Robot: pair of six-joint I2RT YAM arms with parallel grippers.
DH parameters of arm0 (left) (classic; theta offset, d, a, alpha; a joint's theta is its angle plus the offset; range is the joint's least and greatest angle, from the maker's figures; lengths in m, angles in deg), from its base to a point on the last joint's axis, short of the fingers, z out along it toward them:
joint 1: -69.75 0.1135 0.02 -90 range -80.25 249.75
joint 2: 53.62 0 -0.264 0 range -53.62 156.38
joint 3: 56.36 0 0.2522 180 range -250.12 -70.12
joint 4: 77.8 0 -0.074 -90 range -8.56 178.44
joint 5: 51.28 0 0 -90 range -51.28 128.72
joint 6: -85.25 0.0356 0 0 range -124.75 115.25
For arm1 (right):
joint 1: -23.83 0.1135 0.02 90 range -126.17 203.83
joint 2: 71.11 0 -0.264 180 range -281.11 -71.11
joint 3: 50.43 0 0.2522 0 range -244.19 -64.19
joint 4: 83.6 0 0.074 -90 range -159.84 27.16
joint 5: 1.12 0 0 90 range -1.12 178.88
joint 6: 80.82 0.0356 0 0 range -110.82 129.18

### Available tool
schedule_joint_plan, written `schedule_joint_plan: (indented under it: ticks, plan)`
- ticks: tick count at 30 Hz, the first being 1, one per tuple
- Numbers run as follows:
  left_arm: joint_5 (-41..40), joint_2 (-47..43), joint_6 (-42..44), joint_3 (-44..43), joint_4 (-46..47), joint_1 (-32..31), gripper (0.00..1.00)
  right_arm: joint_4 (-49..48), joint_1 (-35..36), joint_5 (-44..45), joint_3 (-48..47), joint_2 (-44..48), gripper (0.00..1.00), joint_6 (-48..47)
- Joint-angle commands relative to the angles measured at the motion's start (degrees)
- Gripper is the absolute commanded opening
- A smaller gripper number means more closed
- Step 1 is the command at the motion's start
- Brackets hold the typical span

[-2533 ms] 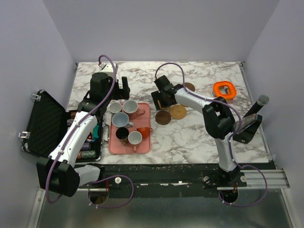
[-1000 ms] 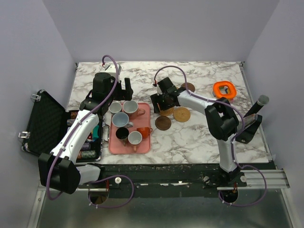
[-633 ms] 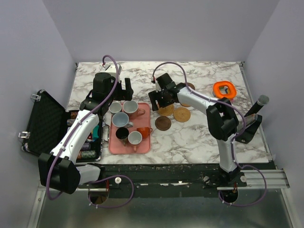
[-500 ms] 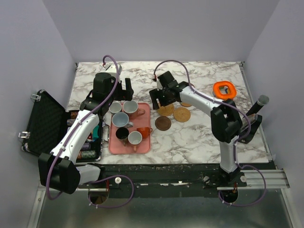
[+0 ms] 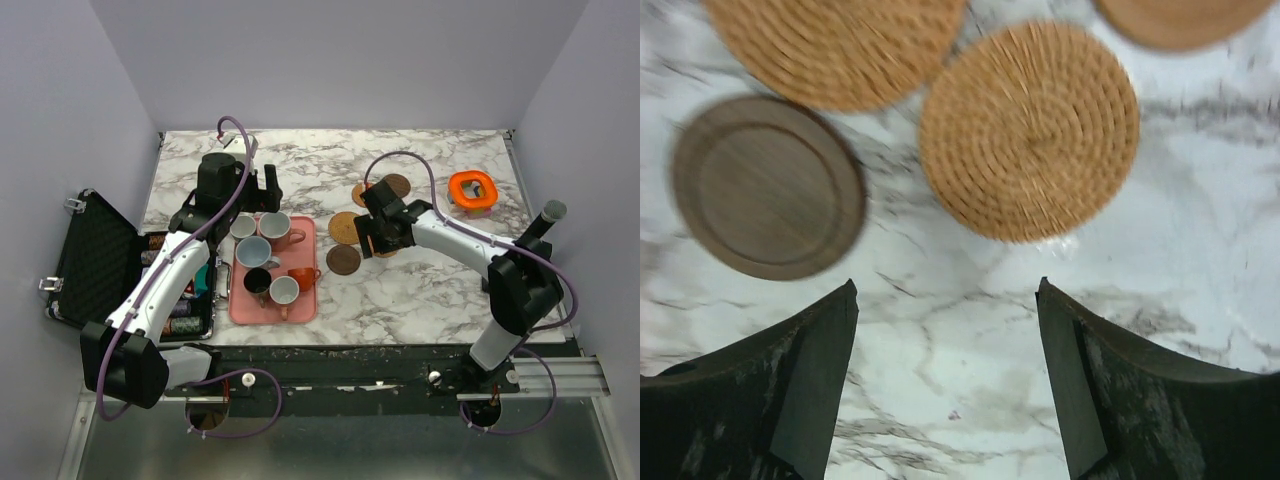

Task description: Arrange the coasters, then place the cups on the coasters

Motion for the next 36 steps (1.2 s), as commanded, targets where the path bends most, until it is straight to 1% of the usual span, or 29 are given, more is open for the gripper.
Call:
schedule_joint_plan:
  ticks: [1,4,12,17,28,36]
  plan:
    - [0.74,-0.01,-0.7,0.14,-0.14,-0.49,0.99,2.9,-1.02,6.41,4.31,0.16,0.79,3.67]
    - [0.48,0.25,-0.7,0.06,-0.32,-0.58,0.99,2.46,-1.46,7.03,4.67,-1.5,0.79,4.73]
    - [-0.4,-0.1,-0.35,-0.03,-0.58,-0.76,0.99,-0.18,-2.61,3.7,3.7,-6.16,0.78,5.26]
    - [-0.4,-0.36,-0.35,-0.03,-0.76,-0.76,0.99,-2.11,-3.05,1.41,4.93,-7.05,0.78,5.7]
    - [-0.32,-0.98,-0.35,-0.03,-0.67,-0.85,0.99,-4.66,-6.91,0.97,4.05,-10.56,0.73,5.96]
    - [-0.4,-1.06,-0.35,-0.03,-0.76,-0.85,0.99,-4.66,-7.18,1.58,1.16,-13.64,0.72,5.26]
